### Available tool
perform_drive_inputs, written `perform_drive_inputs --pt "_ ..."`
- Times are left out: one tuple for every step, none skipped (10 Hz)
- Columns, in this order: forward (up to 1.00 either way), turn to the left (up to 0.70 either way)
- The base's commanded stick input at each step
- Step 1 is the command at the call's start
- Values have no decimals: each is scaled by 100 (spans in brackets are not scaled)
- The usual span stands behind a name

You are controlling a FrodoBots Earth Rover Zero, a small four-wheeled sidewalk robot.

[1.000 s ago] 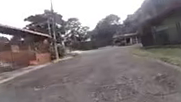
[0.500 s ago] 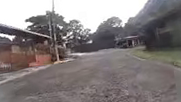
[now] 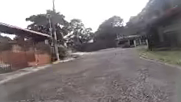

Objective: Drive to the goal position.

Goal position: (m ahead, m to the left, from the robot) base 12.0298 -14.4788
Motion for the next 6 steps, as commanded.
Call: perform_drive_inputs --pt "70 0" --pt "70 0" --pt "70 0" --pt "70 0" --pt "70 0" --pt "70 0"
